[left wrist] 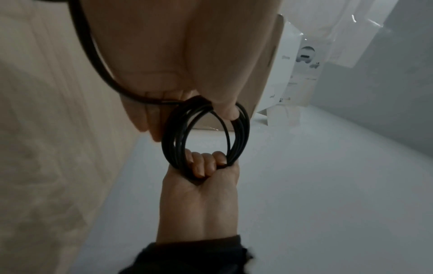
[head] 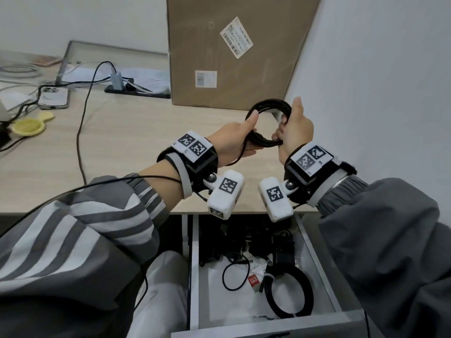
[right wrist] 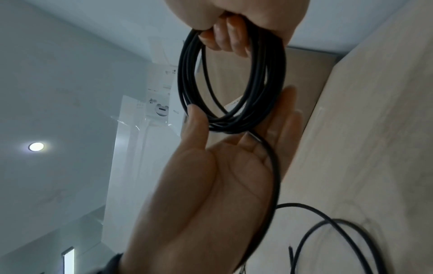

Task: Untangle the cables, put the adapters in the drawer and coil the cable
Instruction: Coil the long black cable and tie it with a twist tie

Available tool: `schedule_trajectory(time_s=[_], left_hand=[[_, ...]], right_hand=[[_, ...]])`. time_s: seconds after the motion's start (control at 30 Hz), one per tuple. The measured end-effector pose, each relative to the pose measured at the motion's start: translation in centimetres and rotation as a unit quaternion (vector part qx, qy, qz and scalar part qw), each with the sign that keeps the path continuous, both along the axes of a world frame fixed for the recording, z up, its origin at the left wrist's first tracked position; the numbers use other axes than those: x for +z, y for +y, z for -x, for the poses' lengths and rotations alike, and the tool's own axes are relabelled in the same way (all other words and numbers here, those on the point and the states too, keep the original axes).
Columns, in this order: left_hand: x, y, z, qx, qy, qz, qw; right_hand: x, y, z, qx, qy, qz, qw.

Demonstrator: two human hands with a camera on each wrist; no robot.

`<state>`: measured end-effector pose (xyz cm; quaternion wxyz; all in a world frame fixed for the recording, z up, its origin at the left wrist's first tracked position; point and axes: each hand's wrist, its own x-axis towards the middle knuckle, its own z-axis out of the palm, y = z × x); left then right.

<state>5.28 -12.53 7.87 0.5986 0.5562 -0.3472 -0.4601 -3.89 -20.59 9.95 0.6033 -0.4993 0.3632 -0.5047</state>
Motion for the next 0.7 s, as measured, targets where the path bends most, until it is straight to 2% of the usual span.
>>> schedule_trajectory(time_s=[0.2, 0.3, 0.4, 0.47, 0.53, 0.63, 0.7], left_hand=[[-0.3, -0.9, 0.5, 0.050, 0.048, 0.115, 0.991], [-0.3, -1.1, 0.4, 0.057, 0.032, 0.120, 0.991], [-0.3, -1.5, -0.2, 0.101, -0.002, 0.108, 0.989], [-0.1, -1.7, -1.1, 0.134, -0.076, 0.087, 0.984], [0.2, -1.7, -2.0, 0.129, -0.198, 0.062, 0.970], [0.8, -1.6, -2.2, 0.032, -0.372, 0.025, 0.928], [1.1, -1.8, -1.8, -0.005, -0.430, 0.022, 0.903]], right_hand=[[-1.0, -0.1, 0.1, 0.007, -0.004, -0.023, 1.000], [-1.5, -0.1, 0.0, 0.029, -0.007, -0.041, 0.999], [-1.7, -0.1, -0.3, 0.077, -0.025, -0.069, 0.994], [-1.5, -0.6, -0.3, 0.119, 0.037, -0.058, 0.990], [-0.9, -1.6, -0.5, 0.148, 0.178, 0.021, 0.973], [0.3, -2.3, -1.1, 0.179, 0.333, 0.185, 0.907], [0.8, -2.1, -1.5, 0.197, 0.383, 0.216, 0.876]])
